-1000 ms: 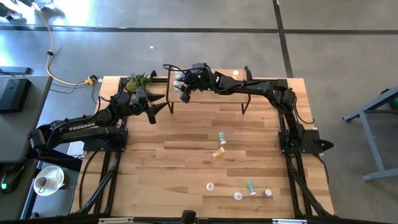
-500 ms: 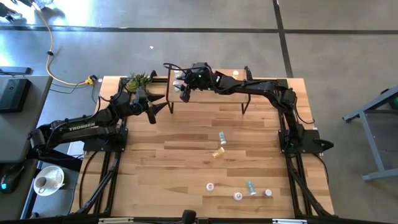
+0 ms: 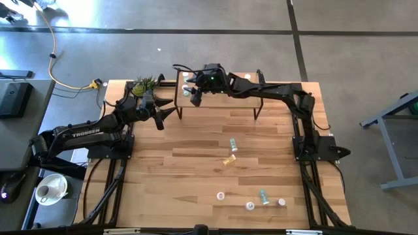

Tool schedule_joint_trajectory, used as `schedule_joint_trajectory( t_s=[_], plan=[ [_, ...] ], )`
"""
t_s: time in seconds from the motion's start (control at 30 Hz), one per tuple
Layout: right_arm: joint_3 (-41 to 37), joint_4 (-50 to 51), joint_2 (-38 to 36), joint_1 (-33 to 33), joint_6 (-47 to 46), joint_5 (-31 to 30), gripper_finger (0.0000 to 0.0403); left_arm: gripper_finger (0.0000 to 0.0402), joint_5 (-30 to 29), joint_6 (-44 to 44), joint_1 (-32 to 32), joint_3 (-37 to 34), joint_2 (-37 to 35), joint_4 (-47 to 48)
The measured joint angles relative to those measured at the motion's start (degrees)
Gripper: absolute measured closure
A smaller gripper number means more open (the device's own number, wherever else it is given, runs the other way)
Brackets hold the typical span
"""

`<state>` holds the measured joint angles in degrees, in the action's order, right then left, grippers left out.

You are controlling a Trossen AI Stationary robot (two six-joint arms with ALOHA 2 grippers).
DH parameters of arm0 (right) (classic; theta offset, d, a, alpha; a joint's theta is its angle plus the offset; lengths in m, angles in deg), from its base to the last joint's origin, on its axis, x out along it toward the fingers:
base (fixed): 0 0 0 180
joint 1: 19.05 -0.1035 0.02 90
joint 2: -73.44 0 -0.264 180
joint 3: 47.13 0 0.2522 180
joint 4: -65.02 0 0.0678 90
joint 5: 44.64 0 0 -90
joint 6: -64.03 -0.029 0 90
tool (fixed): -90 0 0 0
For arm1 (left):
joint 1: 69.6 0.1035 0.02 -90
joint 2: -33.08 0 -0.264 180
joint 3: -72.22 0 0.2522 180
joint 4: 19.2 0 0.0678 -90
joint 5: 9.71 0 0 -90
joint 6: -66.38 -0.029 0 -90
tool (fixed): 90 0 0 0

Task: Pick and place medicine bottles onto shelf by color
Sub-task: Put the left transparent pill bottle on the shelf aligned with the other transparent pill bottle

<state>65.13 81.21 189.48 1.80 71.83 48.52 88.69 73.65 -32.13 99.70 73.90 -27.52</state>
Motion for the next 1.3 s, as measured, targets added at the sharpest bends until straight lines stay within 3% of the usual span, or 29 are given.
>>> schedule_joint_trajectory(
  t_s=[0.4, 0.57, 1.1, 1.3],
  plan=[
    [0.0, 9.3, -5.7, -3.7, 0.2, 0.0, 0.023, 0.0202, 1.5, 0.0, -0.3, 0.0, 0.0, 0.0],
    [0.0, 17.8, -7.7, -5.2, 0.2, 0.0, 0.023, 0.0202, 5.1, 0.0, -1.8, 0.0, 0.0, 0.0],
    [0.0, 46.7, -9.9, -14.6, -5.8, 0.3, 0.0231, 0.0202, 2.8, -1.0, -10.3, 0.0, 0.2, -0.7],
    [0.0, 52.9, -9.9, -19.6, -7.0, -3.4, 0.0231, 0.0202, 2.9, -0.9, -12.7, 0.0, 0.2, -0.2]
  ],
)
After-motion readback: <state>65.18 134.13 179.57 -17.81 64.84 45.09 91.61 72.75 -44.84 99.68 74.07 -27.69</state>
